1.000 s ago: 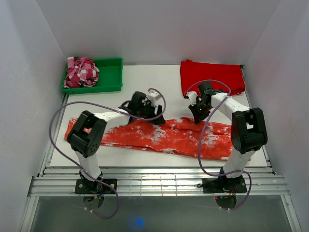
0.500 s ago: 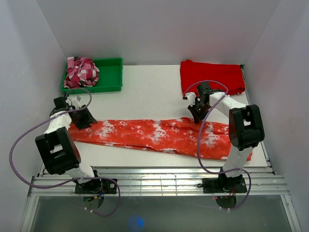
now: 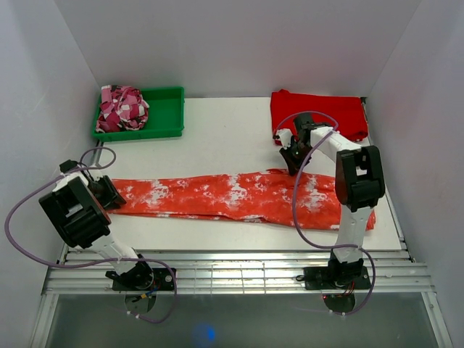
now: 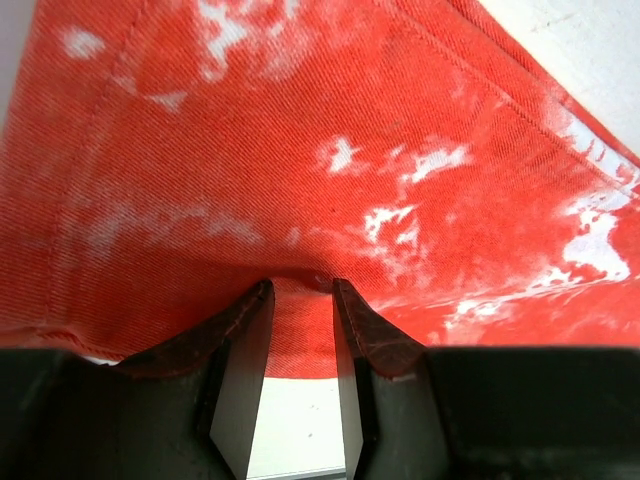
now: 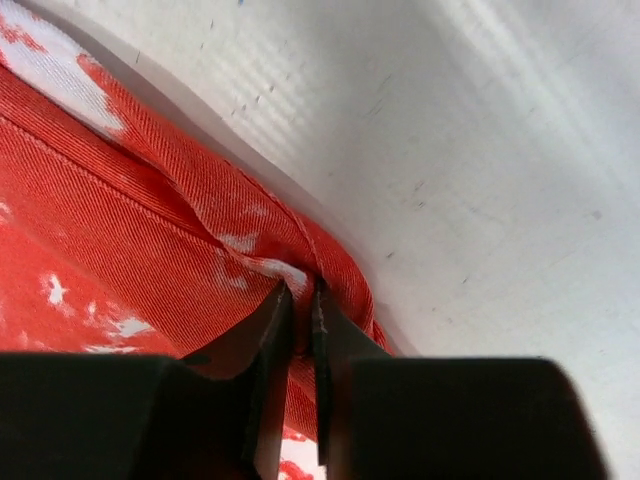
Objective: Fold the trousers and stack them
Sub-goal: Fold the trousers
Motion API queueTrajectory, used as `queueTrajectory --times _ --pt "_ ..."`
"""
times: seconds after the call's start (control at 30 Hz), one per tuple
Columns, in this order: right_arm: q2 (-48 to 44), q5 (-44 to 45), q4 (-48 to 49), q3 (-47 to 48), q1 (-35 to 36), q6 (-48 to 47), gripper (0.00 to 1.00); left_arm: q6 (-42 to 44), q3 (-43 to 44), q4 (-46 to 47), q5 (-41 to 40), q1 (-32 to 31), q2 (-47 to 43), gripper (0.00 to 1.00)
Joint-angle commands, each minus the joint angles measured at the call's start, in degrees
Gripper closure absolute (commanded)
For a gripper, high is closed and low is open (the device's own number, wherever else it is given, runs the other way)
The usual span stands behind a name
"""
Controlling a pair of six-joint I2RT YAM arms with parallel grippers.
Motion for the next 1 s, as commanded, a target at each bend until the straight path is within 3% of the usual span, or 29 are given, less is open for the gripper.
queueTrajectory --times 0.0,0.03,0.07,0.1,0.17,0.3,0.53,0.7,0.97 --pt "1.85 8.39 2.65 4.79 -2.64 -0.96 0.79 8.28 -1.28 4.75 -19.95 2.93 5.29 0.56" --pt "1.59 8.05 0.73 6.11 -3.16 -0.87 0.61 8.64 -1.01 4.31 -19.51 2.84 4.86 0.54" --pt "1.15 7.52 -0.59 8.9 -3.78 -0.78 0.28 8.99 -0.4 3.7 -16.38 2.76 4.51 0.53" --pt "-0.42 7.25 -1.74 10.15 -4.48 -0.61 0.14 9.86 0.04 1.86 -13.99 2.49 4.07 0.52" --pt "-3.76 3.49 -7.44 13.74 -7.64 -1.3 0.04 10.92 1.27 0.18 -7.08 1.53 1.87 0.45" --pt "-10.17 -4.34 -15.71 11.76 -16.58 -5.6 0.02 14.08 4.25 -5.52 3.74 -2.59 -2.87 0.37" --pt "-14.94 -6.72 -23.55 2.17 -31.28 -6.5 0.1 13.56 4.97 -4.66 3.18 -6.82 -7.45 0.35" --pt "-15.64 -6.1 -21.27 -3.28 -38.05 -5.18 0.16 12.68 3.21 -2.21 -1.05 -6.74 -5.7 0.36" --pt "-9.86 -2.77 -8.89 -9.61 -38.33 -2.45 0.22 13.3 3.12 2.37 -5.45 -6.56 0.1 0.37"
